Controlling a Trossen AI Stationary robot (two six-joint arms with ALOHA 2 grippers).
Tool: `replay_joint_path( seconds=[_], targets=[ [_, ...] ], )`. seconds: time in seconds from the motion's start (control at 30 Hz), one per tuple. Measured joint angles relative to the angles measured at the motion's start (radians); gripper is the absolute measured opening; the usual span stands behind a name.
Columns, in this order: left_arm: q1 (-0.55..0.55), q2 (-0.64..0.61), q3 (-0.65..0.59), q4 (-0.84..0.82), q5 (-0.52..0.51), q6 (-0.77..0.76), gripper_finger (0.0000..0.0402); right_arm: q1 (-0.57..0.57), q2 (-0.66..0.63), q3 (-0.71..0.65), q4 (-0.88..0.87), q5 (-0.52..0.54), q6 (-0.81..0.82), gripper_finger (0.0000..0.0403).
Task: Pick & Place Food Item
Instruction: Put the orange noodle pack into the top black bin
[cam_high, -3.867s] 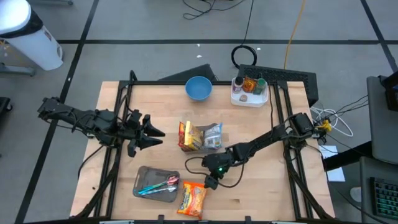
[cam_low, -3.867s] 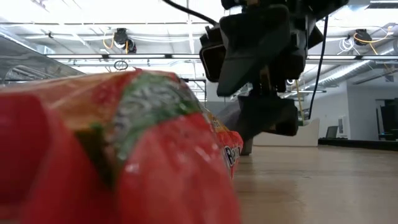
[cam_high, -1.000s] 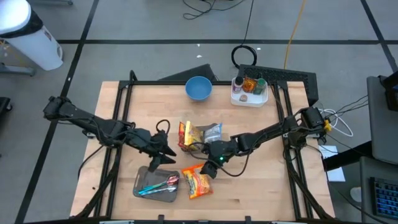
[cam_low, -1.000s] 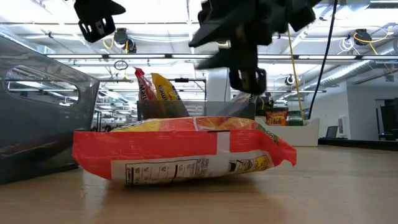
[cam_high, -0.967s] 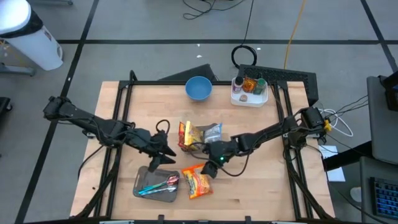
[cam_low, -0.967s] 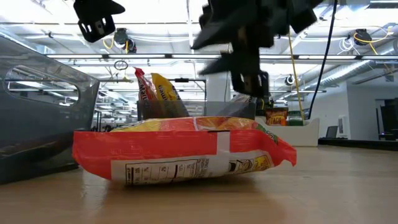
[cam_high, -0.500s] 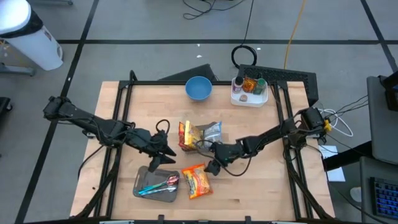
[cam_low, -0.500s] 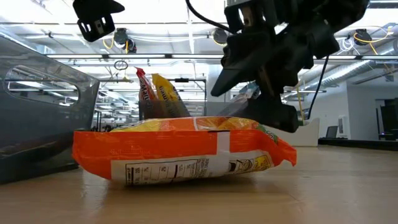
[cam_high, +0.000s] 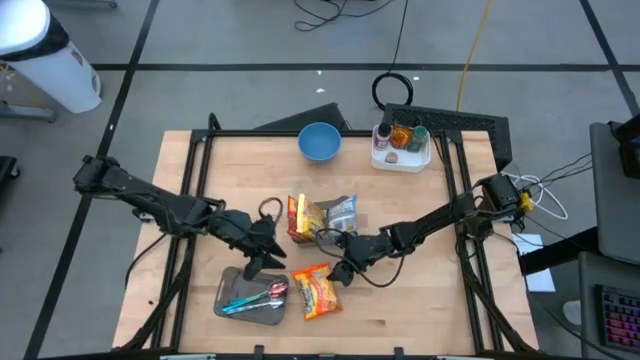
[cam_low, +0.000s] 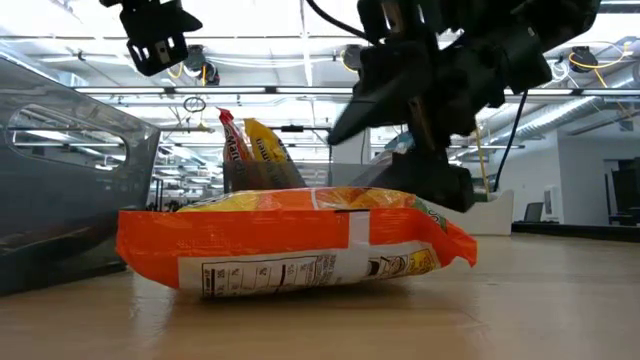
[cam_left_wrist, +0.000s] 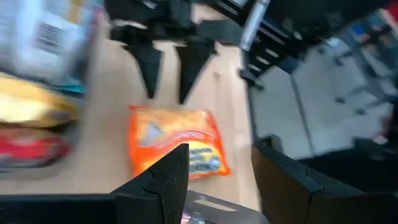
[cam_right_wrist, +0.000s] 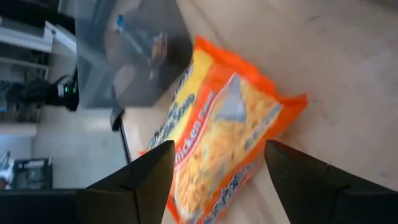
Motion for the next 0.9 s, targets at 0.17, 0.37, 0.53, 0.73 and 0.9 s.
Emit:
replay_joint_path(
  seconds=[0.17,0.37,0.53,0.73,0.9],
  targets=[
    [0.014,0.12,0.0,0.036,0.153,-0.043,0.0182,0.019,-0.009,0.0,0.011,-0.047,0.0,0.0242],
    [0.029,0.263,0.0,0.203,0.198,-0.095,0.0182,0.054,-0.07,-0.001,-0.008,-0.003,-0.02,0.0242],
    [0.062,0.348,0.002,0.312,0.253,-0.137,0.0182,0.099,-0.196,-0.001,-0.212,0.117,-0.086,0.0242],
    [0.093,0.429,0.137,0.15,0.236,-0.066,0.0182,0.157,-0.39,-0.001,-0.495,0.326,-0.149,0.0242],
    [0.1,0.537,0.327,-0.06,0.215,0.003,0.0182,0.161,-0.518,-0.001,-0.623,0.399,-0.198,0.0242]
  ],
)
